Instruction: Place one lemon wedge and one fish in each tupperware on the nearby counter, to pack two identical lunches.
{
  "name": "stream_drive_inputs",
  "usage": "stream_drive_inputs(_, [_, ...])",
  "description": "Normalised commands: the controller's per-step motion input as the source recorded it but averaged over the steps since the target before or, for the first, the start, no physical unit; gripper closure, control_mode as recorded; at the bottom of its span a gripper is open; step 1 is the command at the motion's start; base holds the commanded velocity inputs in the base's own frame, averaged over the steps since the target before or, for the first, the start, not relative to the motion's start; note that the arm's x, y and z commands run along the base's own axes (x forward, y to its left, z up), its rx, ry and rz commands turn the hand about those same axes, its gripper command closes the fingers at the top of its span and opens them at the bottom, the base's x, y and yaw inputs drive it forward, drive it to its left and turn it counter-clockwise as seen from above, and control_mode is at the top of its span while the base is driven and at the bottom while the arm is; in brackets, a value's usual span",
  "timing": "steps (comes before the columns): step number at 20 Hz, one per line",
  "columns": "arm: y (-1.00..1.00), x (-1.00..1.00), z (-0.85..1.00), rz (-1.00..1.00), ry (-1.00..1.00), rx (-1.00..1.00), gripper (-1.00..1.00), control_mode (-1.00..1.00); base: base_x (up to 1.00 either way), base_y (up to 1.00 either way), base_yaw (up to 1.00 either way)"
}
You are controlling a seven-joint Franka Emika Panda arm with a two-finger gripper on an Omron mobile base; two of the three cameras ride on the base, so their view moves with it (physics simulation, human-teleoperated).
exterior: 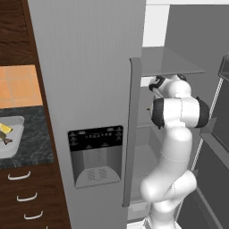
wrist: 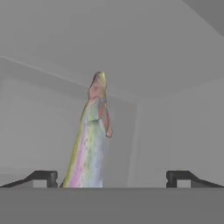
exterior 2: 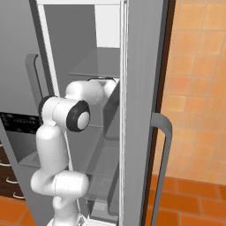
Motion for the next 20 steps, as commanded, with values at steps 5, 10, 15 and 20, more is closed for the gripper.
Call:
stream_drive_inputs(5, [0.0, -0.1, -0.96, 0.11, -0.11, -0.27, 1.0, -1.0, 0.0, 0.0, 0.0])
stream_drive_inputs(10, [-0.13, -0.53, -0.59, 0.05, -0.1, -0.14, 1.0, -1.0, 0.0, 0.0, 0.0])
stream_drive_inputs(15, [-0.1, -0.52, -0.33, 0.0, -0.05, -0.05, 1.0, -1.0, 0.0, 0.0, 0.0])
stream_drive_inputs(20, [0.12, -0.33, -0.05, 0.0, 0.09, 0.0, 1.0, -1.0, 0.0, 0.0, 0.0])
